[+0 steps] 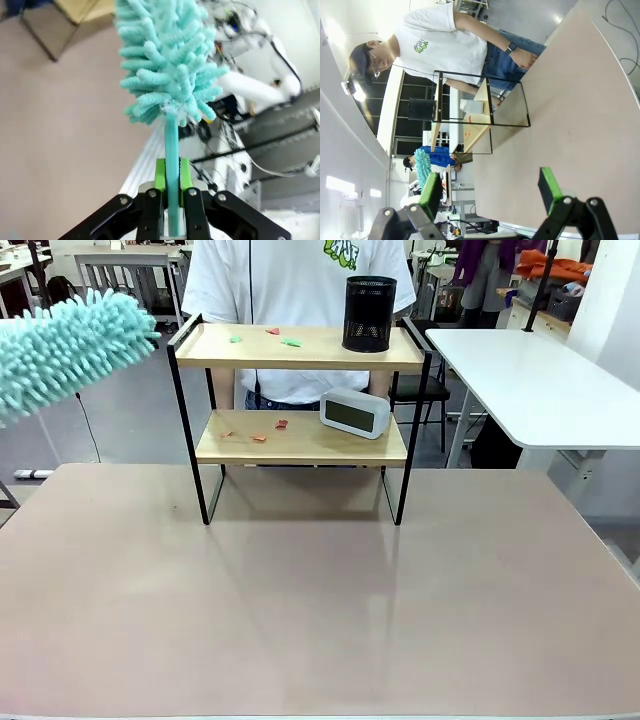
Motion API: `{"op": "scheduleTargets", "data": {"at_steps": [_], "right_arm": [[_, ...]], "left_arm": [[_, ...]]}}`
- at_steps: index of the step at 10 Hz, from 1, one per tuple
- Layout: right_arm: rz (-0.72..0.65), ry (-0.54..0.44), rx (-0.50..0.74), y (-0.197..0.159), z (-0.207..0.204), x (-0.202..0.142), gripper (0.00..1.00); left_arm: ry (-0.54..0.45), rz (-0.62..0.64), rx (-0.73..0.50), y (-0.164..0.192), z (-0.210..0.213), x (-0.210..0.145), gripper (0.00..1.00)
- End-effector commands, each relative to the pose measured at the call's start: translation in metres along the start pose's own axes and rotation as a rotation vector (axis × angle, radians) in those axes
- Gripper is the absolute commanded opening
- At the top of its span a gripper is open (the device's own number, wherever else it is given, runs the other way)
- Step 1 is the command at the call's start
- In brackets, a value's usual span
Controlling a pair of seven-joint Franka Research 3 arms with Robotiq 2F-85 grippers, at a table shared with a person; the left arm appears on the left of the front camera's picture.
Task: Clean the shelf.
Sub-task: Pick up the Duster from the human.
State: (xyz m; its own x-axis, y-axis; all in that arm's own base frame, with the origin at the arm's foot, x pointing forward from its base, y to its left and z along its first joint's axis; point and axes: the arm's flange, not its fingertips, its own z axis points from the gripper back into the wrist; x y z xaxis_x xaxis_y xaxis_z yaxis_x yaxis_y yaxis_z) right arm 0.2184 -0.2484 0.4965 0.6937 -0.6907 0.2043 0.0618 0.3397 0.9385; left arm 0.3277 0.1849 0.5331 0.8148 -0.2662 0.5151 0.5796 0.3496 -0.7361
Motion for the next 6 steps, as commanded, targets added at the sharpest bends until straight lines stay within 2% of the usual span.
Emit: {"op": "scheduleTargets", "data": {"at_steps": [1,2,3,6], "right_arm": [[0.027,-0.008,0.021,0.002,-0.001,0.002,1.0],[0.027,-0.008,0.021,0.002,-0.001,0.002,1.0],[0.027,-0.008,0.021,0.002,-0.001,0.002,1.0],[0.027,-0.008,0.021,0.002,-0.001,0.002,1.0]], "left_arm": [[-0.017,0.101,0.139,0.024,-0.022,-0.003,0.0],[-0.049,0.161,0.139,0.035,-0.019,-0.005,0.0],[-0.018,0.037,0.072,0.019,-0.006,-0.003,0.0],[-0.018,0.037,0.072,0.019,-0.006,-0.003,0.0]]}}
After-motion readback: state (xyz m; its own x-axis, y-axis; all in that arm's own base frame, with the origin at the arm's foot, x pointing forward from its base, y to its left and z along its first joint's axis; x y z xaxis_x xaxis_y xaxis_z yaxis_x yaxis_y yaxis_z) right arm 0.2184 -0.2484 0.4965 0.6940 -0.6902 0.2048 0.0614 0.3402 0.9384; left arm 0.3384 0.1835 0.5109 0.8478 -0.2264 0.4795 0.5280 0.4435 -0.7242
